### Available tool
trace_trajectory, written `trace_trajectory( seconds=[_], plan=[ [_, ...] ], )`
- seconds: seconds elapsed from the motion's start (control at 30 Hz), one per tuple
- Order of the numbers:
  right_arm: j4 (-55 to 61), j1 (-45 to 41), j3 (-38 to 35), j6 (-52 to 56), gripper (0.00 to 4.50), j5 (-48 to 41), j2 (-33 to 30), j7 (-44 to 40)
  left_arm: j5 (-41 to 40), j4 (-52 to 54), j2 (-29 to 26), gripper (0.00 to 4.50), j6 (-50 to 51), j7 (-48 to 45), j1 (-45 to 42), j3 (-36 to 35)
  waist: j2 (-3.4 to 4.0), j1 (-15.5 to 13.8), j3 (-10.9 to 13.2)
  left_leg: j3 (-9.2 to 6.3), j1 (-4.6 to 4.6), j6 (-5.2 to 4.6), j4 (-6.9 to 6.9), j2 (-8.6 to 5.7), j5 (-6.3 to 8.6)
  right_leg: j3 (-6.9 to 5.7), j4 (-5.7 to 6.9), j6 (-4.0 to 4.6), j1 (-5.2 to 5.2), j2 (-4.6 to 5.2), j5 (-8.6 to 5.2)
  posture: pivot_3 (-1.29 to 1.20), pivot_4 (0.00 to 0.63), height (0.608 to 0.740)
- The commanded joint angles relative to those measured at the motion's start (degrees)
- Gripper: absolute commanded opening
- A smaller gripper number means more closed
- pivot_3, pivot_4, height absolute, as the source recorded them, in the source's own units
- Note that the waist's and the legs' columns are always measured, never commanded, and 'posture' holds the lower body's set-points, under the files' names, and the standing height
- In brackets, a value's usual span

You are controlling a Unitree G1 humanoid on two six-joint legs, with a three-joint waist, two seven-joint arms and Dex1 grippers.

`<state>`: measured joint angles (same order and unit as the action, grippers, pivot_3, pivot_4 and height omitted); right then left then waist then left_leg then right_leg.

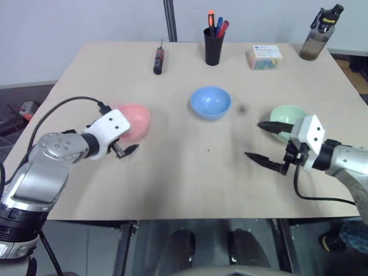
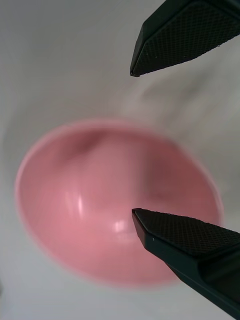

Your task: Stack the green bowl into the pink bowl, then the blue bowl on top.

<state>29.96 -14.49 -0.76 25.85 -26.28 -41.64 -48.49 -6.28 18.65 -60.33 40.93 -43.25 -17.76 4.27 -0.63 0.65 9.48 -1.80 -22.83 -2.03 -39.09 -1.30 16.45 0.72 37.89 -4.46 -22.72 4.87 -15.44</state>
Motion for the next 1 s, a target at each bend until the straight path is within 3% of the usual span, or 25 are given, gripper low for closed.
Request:
trace_trajectory(
  seconds=[0.03, 0.1, 0.13, 0.17, 0.27, 0.33, 0.43, 0.53, 0.63, 0.8, 0.93, 0.97, 1.0],
  plan=[
    [0.05, -1.19, 0.52, -1.85, 4.50, 1.15, 0.62, 0.15, 2.88, -0.12, -0.51, 3.82, 0.53, -0.36, -2.78, 1.76, -0.02, -0.09, 0.02, -0.01, 0.00, 0.00, 0.00, -0.01, 0.00, -0.01, 0.00, 0.00, 0.00, 0.00, 0.00, 0.00, 0.150, 0.740],
    [-0.18, -1.21, 1.05, -2.26, 4.50, 1.86, 1.13, 0.49, 4.06, -1.12, -0.33, 3.13, 0.49, -0.25, -4.00, 2.90, -0.03, -0.07, 0.02, -0.01, -0.02, 0.00, -0.01, -0.01, 0.00, -0.02, 0.00, 0.00, 0.00, -0.01, 0.00, 0.00, 0.150, 0.740],
    [-0.26, -0.97, 1.18, -2.58, 4.50, 2.24, 1.30, 0.61, 4.83, -1.70, -0.38, 2.51, 0.17, -0.29, -4.46, 3.55, -0.03, -0.05, 0.02, -0.02, -0.02, 0.00, -0.02, -0.02, 0.00, -0.03, 0.00, 0.00, 0.00, -0.01, 0.00, 0.00, 0.150, 0.740],
    [-0.30, -0.55, 1.11, -2.84, 4.50, 2.56, 1.45, 0.77, 5.27, -2.25, -0.20, 2.21, -0.05, -0.42, -4.89, 3.99, -0.03, -0.02, 0.02, -0.02, -0.01, 0.00, -0.02, -0.02, 0.00, -0.02, 0.02, 0.00, 0.00, -0.01, 0.00, 0.00, 0.150, 0.740],
    [-0.16, 0.62, 0.57, -3.18, 4.50, 3.15, 1.74, 1.12, 5.81, -3.13, 0.55, 0.76, -0.48, -1.18, -5.98, 4.71, -0.03, -0.03, 0.02, -0.01, -0.01, 0.00, -0.02, -0.02, -0.01, -0.02, 0.02, 0.00, 0.00, -0.03, 0.00, 0.00, 0.150, 0.740],
    [0.05, 1.34, 0.19, -3.32, 4.50, 3.41, 1.69, 1.26, 5.05, -2.68, 1.53, 0.11, -0.89, -1.97, -6.70, 4.43, -0.03, -0.03, 0.02, -0.01, -0.01, 0.01, -0.02, -0.02, -0.01, -0.01, 0.03, 0.00, 0.00, -0.02, 0.00, 0.00, 0.150, 0.740],
    [0.32, 2.33, -0.45, -3.46, 4.50, 3.59, 1.48, 1.69, 2.92, -1.45, 3.70, 0.11, -1.45, -3.54, -7.57, 3.24, -0.05, -0.13, 0.03, -0.02, -0.02, 0.01, -0.05, -0.02, -0.01, -0.03, 0.04, 0.00, 0.00, -0.02, 0.00, 0.00, 0.150, 0.740],
    [1.48, 5.00, -2.29, -3.22, 4.50, 3.84, 1.19, 3.27, -6.49, 3.80, 3.65, 0.11, -11.25, -16.08, -2.98, 1.53, -0.05, -0.07, 0.03, -0.02, -0.05, 0.02, -0.08, -0.01, -0.02, -0.01, 0.03, 0.00, 0.00, -0.01, 0.00, 0.00, 0.150, 0.740],
    [2.75, 7.20, -3.67, -2.82, 4.50, 3.74, 1.28, 4.63, -10.28, 5.32, 4.70, 0.11, -15.84, -21.31, -3.08, 1.49, -0.05, -0.08, 0.04, 0.01, -0.05, 0.02, -0.07, 0.01, -0.01, 0.02, -0.02, 0.00, -0.01, 0.05, 0.00, 0.00, 0.150, 0.740],
    [4.41, 9.82, -4.52, -2.76, 4.50, 4.28, 1.76, 6.74, -8.16, -1.75, 10.27, 0.11, -21.71, -24.52, -9.52, 7.14, -0.04, -0.40, 0.03, -0.03, 0.02, -0.02, -0.15, -0.01, 0.00, -0.04, 0.09, 0.00, 0.06, 0.00, 0.00, 0.00, 0.150, 0.740],
    [4.74, 11.26, -4.10, -3.71, 4.50, 6.98, 2.62, 9.53, -2.19, -14.12, 19.87, 0.11, -29.99, -24.71, -17.96, 14.21, -0.05, -0.74, 0.02, -0.04, 0.04, -0.22, -0.27, -0.12, 0.10, -0.04, 0.15, -0.02, 0.13, -0.01, 0.01, 0.00, 0.150, 0.740],
    [5.13, 11.48, -3.98, -3.59, 4.50, 7.38, 2.80, 10.09, -1.91, -15.58, 21.11, 0.69, -30.41, -25.55, -18.98, 15.05, -0.06, -0.75, 0.02, -0.03, 0.04, -0.22, -0.29, -0.16, 0.10, -0.04, 0.16, -0.02, 0.13, -0.01, 0.01, 0.00, 0.150, 0.740],
    [5.63, 11.92, -3.95, -3.44, 4.50, 7.75, 3.02, 10.65, -1.31, -16.77, 21.84, 0.96, -30.63, -26.78, -19.75, 16.18, -0.06, -0.66, 0.02, -0.03, 0.00, -0.19, -0.30, -0.22, 0.08, -0.04, 0.16, -0.02, 0.10, -0.03, 0.01, 0.00, 0.150, 0.740]
  ],
)
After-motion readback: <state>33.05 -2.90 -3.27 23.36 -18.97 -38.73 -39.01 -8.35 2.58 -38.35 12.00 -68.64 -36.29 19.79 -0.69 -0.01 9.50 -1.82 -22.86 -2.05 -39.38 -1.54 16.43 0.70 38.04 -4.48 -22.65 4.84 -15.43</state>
